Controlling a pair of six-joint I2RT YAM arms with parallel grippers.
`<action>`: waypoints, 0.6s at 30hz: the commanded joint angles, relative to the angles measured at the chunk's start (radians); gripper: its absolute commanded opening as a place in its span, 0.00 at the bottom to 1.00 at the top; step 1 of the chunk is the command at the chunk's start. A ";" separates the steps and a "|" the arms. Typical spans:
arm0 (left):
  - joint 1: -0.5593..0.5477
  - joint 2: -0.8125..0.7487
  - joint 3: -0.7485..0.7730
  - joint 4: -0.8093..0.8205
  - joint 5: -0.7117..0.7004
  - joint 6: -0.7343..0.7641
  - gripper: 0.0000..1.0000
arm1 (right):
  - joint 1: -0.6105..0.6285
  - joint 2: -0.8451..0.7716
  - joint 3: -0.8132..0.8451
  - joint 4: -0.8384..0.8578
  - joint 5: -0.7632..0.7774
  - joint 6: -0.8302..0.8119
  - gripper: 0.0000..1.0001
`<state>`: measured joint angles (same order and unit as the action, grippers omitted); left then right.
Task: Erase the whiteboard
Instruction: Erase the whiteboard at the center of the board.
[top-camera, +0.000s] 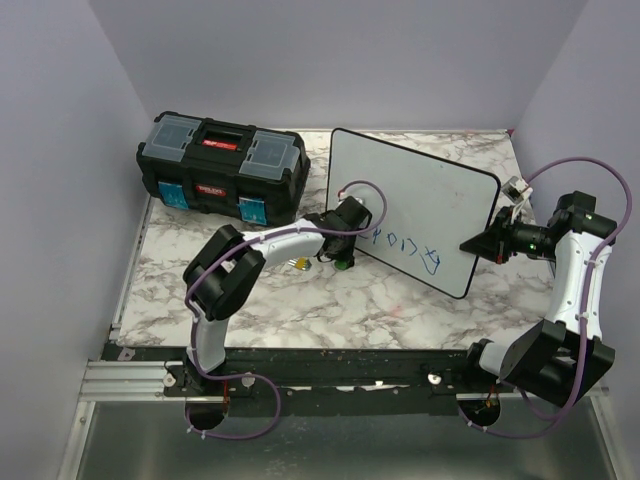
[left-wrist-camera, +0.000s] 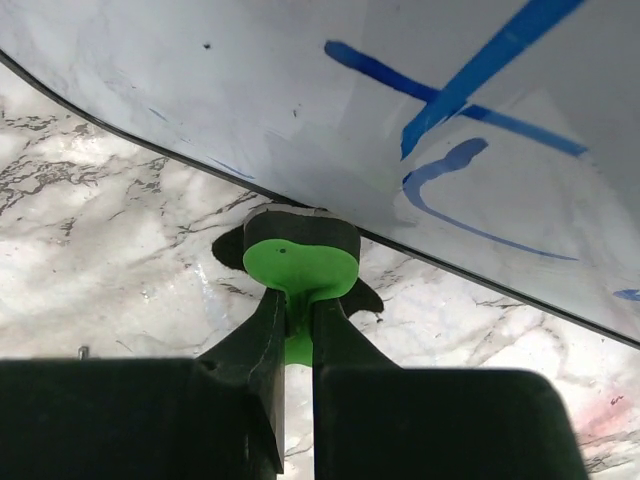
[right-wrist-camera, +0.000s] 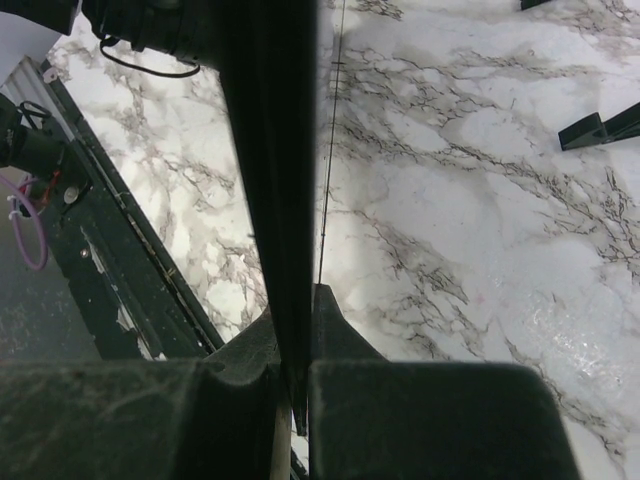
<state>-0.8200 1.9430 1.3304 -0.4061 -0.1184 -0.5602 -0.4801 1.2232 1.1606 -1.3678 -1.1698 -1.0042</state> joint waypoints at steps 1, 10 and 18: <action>0.005 0.010 -0.026 0.071 0.094 -0.028 0.00 | 0.018 -0.001 0.005 -0.052 -0.111 -0.007 0.01; 0.202 0.008 0.029 0.013 0.057 0.041 0.00 | 0.018 -0.006 0.004 -0.051 -0.114 -0.005 0.01; 0.220 0.044 0.061 0.007 0.083 0.057 0.00 | 0.017 -0.004 0.004 -0.052 -0.119 -0.002 0.01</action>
<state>-0.5819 1.9625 1.3655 -0.4118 -0.0502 -0.5232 -0.4770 1.2236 1.1606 -1.3617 -1.1717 -1.0103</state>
